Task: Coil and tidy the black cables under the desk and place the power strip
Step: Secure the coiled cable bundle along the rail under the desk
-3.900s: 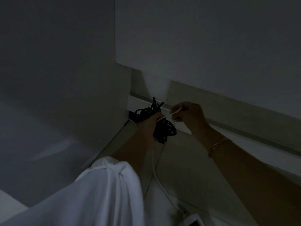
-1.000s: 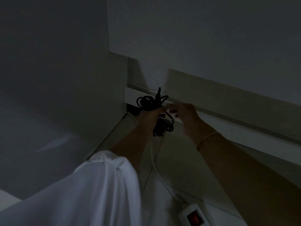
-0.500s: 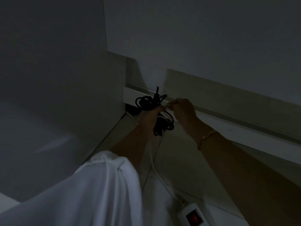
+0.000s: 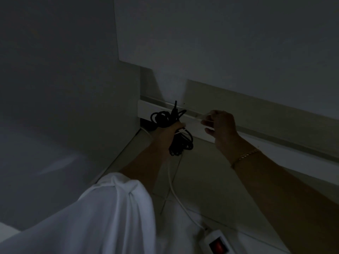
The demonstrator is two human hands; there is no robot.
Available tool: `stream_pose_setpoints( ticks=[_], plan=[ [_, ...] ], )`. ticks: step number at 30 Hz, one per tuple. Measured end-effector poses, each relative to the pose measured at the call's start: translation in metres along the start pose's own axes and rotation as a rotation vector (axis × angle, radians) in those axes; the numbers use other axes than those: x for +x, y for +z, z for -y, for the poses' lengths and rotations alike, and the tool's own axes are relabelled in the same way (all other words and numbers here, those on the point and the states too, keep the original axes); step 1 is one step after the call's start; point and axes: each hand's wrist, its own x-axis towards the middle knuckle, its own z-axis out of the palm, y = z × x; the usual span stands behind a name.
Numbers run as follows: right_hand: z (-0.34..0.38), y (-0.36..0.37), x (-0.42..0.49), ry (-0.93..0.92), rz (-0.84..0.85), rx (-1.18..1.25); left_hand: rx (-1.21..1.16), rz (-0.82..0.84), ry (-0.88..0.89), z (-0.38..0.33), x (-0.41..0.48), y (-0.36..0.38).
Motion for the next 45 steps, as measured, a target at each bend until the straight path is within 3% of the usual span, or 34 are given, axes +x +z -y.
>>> stream_pose_setpoints(
  ticks=[2, 4, 5, 8, 10, 13, 17, 20, 24, 26, 30, 38, 45],
  plan=[
    [-0.003, 0.005, -0.002, 0.006, 0.009, 0.087, -0.043, 0.012, -0.023, 0.000, 0.000, 0.003],
    [-0.010, 0.011, -0.007, -0.019, 0.082, -0.006, -0.049, 0.024, -0.023, 0.002, 0.000, 0.004],
    [-0.017, 0.011, -0.005, -0.126, 0.101, -0.178, -0.038, 0.024, -0.015, 0.002, 0.001, 0.002],
    [-0.029, 0.005, -0.007, -0.691, 0.114, -0.810, -0.023, 0.053, 0.013, 0.001, 0.003, -0.001],
    [-0.028, 0.004, -0.011, -0.870, 0.209, -0.906, 0.001, 0.057, 0.037, 0.001, 0.005, -0.001],
    [-0.020, 0.009, -0.009, -0.769, 0.274, -0.741, 0.069, 0.019, 0.081, 0.000, 0.006, 0.000],
    [-0.019, 0.015, -0.002, -0.671, 0.200, -0.671, 0.014, 0.006, 0.098, 0.000, 0.006, 0.001],
    [-0.019, 0.015, -0.003, -0.427, 0.317, -0.607, -0.012, 0.024, 0.093, 0.000, 0.004, 0.005],
    [-0.012, 0.016, 0.000, -0.298, 0.403, -0.655, 0.033, 0.046, 0.074, 0.001, 0.005, 0.001],
    [-0.008, 0.016, 0.001, -0.270, 0.428, -0.813, 0.053, 0.036, 0.071, 0.002, 0.009, -0.003],
    [-0.001, 0.016, 0.004, -0.367, 0.392, -1.117, 0.035, 0.011, 0.048, -0.002, 0.013, -0.010],
    [0.003, 0.004, 0.002, -0.609, 0.501, -1.277, 0.017, 0.032, 0.041, -0.006, 0.017, -0.018],
    [-0.009, 0.005, 0.006, -0.757, 0.369, -1.114, -0.047, 0.073, -0.070, -0.003, 0.014, -0.013]
  ],
)
